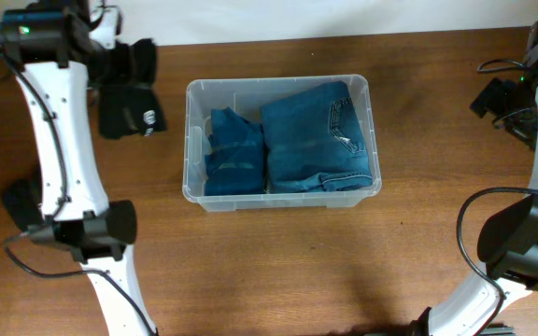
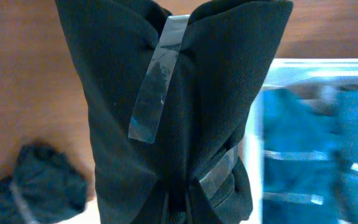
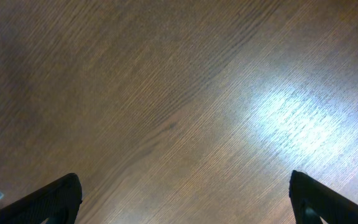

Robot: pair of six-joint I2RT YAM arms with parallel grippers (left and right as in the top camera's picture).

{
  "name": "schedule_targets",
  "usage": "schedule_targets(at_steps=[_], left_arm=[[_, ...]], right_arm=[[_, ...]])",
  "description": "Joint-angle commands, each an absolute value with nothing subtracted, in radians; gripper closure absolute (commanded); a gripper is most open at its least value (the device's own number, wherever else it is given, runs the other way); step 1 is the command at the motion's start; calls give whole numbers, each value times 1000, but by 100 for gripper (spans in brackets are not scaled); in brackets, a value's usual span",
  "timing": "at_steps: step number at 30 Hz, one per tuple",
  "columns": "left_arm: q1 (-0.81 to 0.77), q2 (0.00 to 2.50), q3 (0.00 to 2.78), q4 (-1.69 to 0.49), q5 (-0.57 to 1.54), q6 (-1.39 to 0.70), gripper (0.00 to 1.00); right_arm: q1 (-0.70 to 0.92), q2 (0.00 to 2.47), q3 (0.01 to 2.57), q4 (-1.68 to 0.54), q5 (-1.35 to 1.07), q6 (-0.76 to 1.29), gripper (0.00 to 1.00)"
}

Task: Pack container
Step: 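Place the black garment into the bin's left side and release, then move the left gripper to the remaining black garment and grasp it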

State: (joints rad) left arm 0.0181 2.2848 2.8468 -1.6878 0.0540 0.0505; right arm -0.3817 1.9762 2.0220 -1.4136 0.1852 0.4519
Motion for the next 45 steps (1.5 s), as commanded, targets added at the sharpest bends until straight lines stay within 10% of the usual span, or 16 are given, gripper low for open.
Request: schedule_targets(at_steps=[1, 21, 22, 24, 45], left_arm=[[-100, 2183, 2878, -1687, 90, -27, 99], [-398, 2184, 2428, -1551, -41, -262, 99], [-403, 2184, 2397, -1532, -40, -262, 81], [-408, 2184, 2347, -1502, -31, -261, 1], [91, 2150, 2471, -1668, -185, -177, 1]], right_arm=[[-382, 1982, 2018, -1414, 194, 453, 2], [-382, 1982, 2018, -1414, 194, 453, 2], [-382, 1982, 2018, -1414, 194, 453, 2], [-382, 1982, 2018, -1414, 194, 453, 2], [-382, 1982, 2018, -1414, 194, 453, 2]])
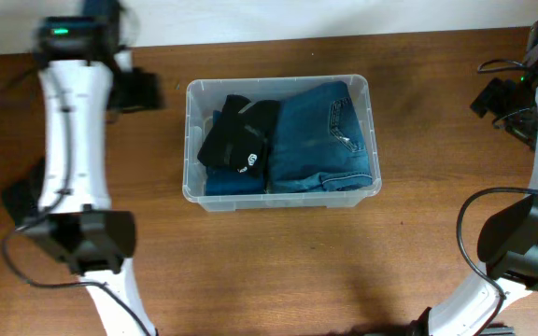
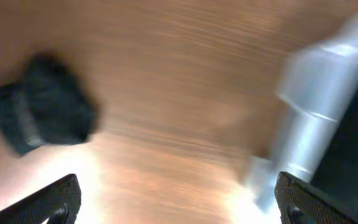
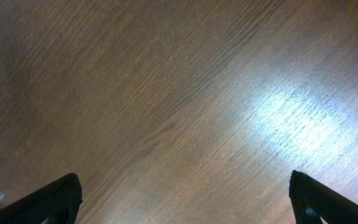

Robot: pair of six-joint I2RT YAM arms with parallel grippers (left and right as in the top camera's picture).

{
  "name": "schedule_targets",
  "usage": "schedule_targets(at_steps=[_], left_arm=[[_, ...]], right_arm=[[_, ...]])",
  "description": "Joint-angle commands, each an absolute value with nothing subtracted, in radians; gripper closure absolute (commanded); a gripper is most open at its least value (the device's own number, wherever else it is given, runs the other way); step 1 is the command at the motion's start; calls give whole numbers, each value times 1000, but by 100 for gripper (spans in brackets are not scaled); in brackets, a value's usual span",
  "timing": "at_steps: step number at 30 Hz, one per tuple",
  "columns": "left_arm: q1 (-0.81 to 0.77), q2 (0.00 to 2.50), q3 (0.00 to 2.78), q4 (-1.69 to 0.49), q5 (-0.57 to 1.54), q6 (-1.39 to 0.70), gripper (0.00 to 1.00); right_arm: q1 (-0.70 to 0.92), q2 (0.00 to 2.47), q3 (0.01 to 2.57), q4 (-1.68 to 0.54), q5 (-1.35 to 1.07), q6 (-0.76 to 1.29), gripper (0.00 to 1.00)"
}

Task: Pack container
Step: 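Move the left gripper to the remaining black garment and grasp it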

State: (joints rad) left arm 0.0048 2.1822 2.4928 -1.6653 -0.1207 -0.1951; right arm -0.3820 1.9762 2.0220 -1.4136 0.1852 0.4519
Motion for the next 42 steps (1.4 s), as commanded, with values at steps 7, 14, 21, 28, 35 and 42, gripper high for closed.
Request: schedule_targets(at_steps=[7, 14, 21, 28, 35, 42], left_arm=[[273, 2150, 2243, -1485, -192, -41, 1], [301, 2150, 1937, -1264, -334, -9, 1], [302, 2150, 1752, -1060, -409, -10, 1], [302, 2150, 1607, -887, -454, -10, 1], [302, 2150, 1563, -855, -558, -27, 1], [314, 2151, 1530, -837, -591, -41, 22]], right_arm=[[-382, 1982, 2018, -1414, 194, 453, 1], [-382, 1982, 2018, -1414, 194, 453, 2], [-382, 1982, 2018, -1414, 194, 453, 2], [-382, 1982, 2018, -1414, 194, 453, 2], [-382, 1982, 2018, -1414, 194, 453, 2], [-382, 1982, 2018, -1414, 194, 453, 2]])
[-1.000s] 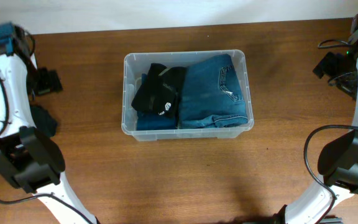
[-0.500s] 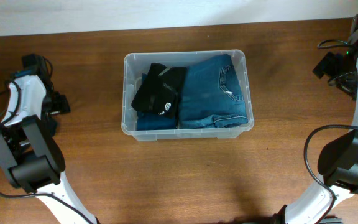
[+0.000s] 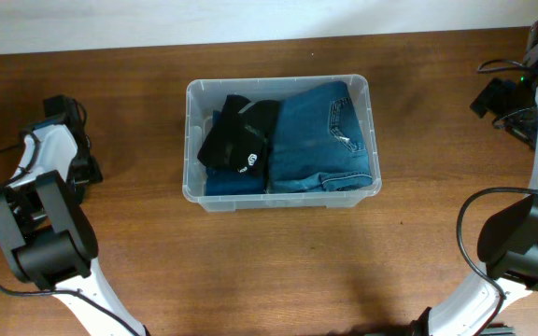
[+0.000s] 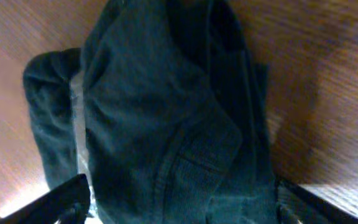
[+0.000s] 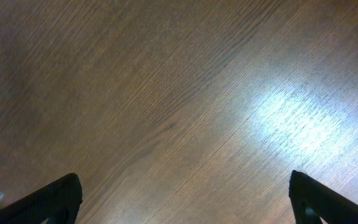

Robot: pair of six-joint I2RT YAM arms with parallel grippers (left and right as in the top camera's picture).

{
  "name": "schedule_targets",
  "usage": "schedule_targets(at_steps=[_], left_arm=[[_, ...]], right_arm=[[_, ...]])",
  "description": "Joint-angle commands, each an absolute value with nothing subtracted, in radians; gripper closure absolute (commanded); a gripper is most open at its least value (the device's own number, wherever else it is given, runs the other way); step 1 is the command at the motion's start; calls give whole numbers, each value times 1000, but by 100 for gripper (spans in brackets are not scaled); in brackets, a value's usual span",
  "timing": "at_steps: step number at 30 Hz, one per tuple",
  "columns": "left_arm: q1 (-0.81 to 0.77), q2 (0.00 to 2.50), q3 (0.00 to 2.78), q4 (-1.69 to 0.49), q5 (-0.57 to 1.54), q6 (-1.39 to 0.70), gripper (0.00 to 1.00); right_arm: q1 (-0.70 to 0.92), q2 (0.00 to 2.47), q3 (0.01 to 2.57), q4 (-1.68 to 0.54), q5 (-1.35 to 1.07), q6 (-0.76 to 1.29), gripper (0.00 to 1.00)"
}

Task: Pack container
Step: 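Move the left gripper to the remaining black garment and grasp it, then carry the black garment into the bin's right side and release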

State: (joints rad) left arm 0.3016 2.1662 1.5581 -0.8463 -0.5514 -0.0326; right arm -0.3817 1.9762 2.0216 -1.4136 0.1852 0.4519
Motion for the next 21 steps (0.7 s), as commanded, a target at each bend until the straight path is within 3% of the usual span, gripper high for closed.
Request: schedule_targets(at_steps=[1, 2, 5, 9, 11, 21], left_arm=[[313, 2152, 1526, -836, -591, -51, 24], [313, 2152, 1525, -837, -591, -62, 29], [313, 2154, 1525, -838, -572, -67, 60], [313, 2154, 1525, -841, -570, -67, 79], [313, 2154, 1525, -846, -538, -67, 98], [312, 2152, 1826, -1132, -352, -78, 99]], right_arm=[[-382, 1982, 2018, -1414, 194, 453, 2], [-382, 1982, 2018, -1414, 194, 453, 1], [-382, 1982, 2018, -1414, 194, 453, 2], [-382, 1982, 2018, -1414, 194, 453, 2], [-382, 1982, 2018, -1414, 194, 453, 2], [-382, 1982, 2018, -1414, 194, 453, 2]])
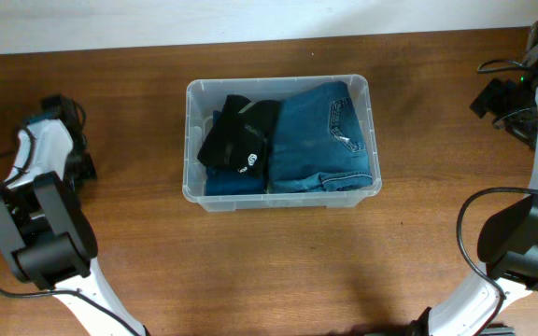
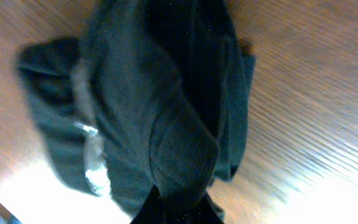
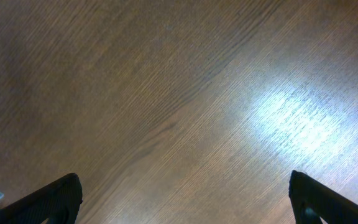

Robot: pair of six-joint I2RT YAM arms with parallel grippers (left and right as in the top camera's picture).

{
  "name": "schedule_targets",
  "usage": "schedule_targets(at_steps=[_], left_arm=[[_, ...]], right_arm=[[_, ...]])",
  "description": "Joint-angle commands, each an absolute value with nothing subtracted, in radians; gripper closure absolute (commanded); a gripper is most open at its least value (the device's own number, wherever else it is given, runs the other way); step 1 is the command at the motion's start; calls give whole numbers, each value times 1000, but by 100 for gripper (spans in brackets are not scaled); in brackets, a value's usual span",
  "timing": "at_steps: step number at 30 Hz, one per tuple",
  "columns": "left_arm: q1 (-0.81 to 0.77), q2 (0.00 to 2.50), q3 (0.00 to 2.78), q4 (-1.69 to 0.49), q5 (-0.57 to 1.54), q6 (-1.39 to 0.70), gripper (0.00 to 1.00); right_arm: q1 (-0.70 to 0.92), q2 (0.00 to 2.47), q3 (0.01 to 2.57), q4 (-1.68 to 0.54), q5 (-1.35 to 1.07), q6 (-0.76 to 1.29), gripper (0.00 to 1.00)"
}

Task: Pack container
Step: 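Carry the black garment into the bin's right side and release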

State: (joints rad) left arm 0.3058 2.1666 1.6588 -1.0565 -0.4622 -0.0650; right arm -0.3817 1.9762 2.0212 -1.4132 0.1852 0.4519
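A clear plastic container (image 1: 280,81) stands mid-table. Folded blue jeans (image 1: 323,140) fill its right side, and a black garment with a white logo (image 1: 239,142) lies on blue denim at its left. At the table's far left, my left gripper (image 2: 178,210) is shut on a fold of a dark rolled garment (image 2: 142,99); whether the garment is off the wood cannot be told. My right gripper (image 3: 185,200) hangs open over bare wood at the far right, holding nothing.
The left arm (image 1: 49,149) bends along the table's left edge. The right arm with its cables runs along the right edge. Brown wooden tabletop (image 1: 278,271) lies around the container.
My left gripper was open around the dark rolled garment and is now shut on a fold of it. The garment looks slightly shifted in the wrist view. The right arm has not moved.
First my left gripper held a black taped garment left of the container, a second dark bundle lying on the wood. Then that garment lay inside the container and the gripper was open outside it. Later it stood open over the second bundle, and now grips it.
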Motion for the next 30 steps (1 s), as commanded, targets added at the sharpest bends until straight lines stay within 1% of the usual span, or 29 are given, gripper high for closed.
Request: schedule_targets(at_steps=[1, 4, 5, 6, 9, 13, 18, 21, 23, 26, 30], left_arm=[[312, 2152, 1898, -1190, -306, -78, 99], [311, 2152, 2090, -1328, -179, -78, 99], [307, 2152, 2209, -1399, -105, -78, 99], [303, 2152, 2264, -1429, -73, -78, 99], [273, 2152, 2436, -1522, -4, -55, 99], [187, 2152, 2603, -1597, 21, 68, 99], [24, 2152, 2692, -1640, 20, 320, 99], [-151, 2152, 2682, -1633, 20, 524, 99], [-221, 2152, 2681, -1629, 20, 619, 99], [-315, 2152, 2680, -1615, 19, 723, 99], [-410, 2154, 2671, -1573, 25, 755, 99]], right_arm=[[-382, 1982, 2018, -1414, 194, 453, 2], [-382, 1982, 2018, -1414, 194, 453, 2], [-382, 1982, 2018, -1414, 194, 453, 2], [-382, 1982, 2018, -1414, 194, 453, 2], [-382, 1982, 2018, -1414, 194, 453, 2], [-382, 1982, 2018, -1414, 194, 453, 2], [-382, 1982, 2018, -1414, 194, 453, 2], [-382, 1982, 2018, -1414, 194, 453, 2], [-382, 1982, 2018, -1414, 194, 453, 2], [-382, 1982, 2018, -1414, 194, 453, 2], [-382, 1982, 2018, -1414, 194, 453, 2]])
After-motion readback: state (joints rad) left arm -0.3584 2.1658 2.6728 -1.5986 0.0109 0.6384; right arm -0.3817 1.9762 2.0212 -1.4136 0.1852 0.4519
